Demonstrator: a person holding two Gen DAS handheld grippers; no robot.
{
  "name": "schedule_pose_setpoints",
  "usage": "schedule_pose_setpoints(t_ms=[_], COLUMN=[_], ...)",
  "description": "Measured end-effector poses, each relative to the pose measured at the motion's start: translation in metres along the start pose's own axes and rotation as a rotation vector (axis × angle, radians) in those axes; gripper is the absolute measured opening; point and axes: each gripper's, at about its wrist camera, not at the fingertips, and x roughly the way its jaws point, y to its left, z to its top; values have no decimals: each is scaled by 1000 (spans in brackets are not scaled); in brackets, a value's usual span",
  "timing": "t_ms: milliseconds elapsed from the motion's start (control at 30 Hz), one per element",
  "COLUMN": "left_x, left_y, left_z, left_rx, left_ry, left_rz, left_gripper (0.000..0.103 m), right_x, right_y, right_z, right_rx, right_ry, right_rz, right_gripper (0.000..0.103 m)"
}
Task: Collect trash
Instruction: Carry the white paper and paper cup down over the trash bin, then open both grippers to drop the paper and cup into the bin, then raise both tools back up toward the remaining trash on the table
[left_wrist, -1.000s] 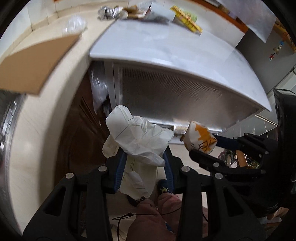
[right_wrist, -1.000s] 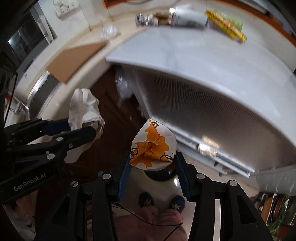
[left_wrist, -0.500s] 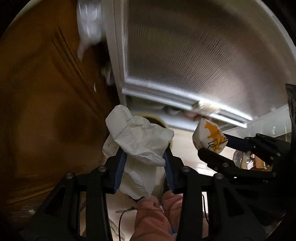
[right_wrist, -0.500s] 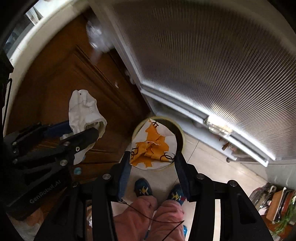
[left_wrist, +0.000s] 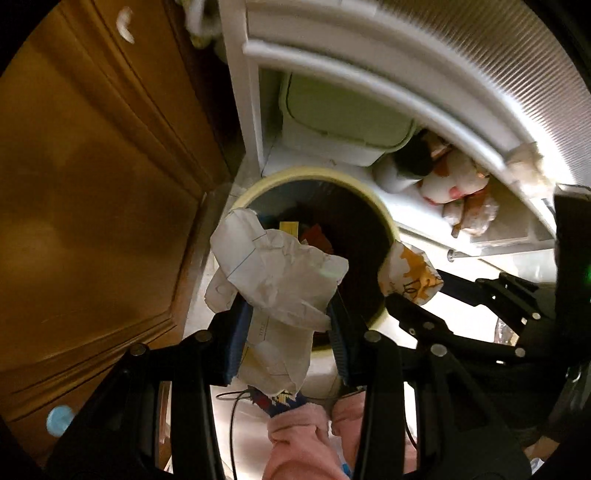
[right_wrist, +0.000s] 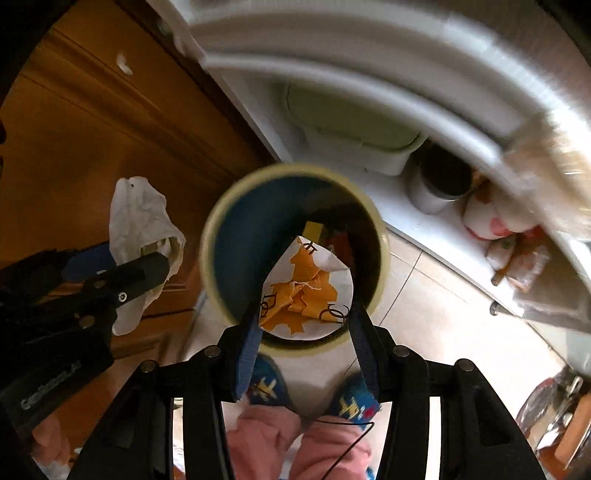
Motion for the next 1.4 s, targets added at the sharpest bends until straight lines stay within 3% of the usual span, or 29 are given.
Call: schedule_pose_setpoints(t_ms=[300,400,500,567,633,667,733,1100,1400], left_x=[79,97,107,112,116,116,116,98,49], left_y=[0,8,13,21,30,34,38,36,24], left_z=[9,12,14,14,15,16,17,14,14], left_rx=[37,31,25,12,-18,-28,-31,-27,-22], left_ry=[43,68,86,86,85,82,66,51,56], left_rz=[16,-5,0,26,21,18,37,42,43], left_gripper=[38,44,61,88,97,97,98,98,98], right_x=[80,94,99,105,106,106,104,87,47], right_y=[-13,-16,-18,-23,-27,-31,-36,-38,-35], right_z=[15,19,21,23,23,23,24,23,10], right_rx=[35,33,34,43,66,80,98,136,168], right_ry=[33,35,30,32,32,26,15,-10,-13], right_rz=[0,2,-3,-8,-11,-12,-6,-16,-18], right_gripper=[48,48,48,52,60,71,82,82,82])
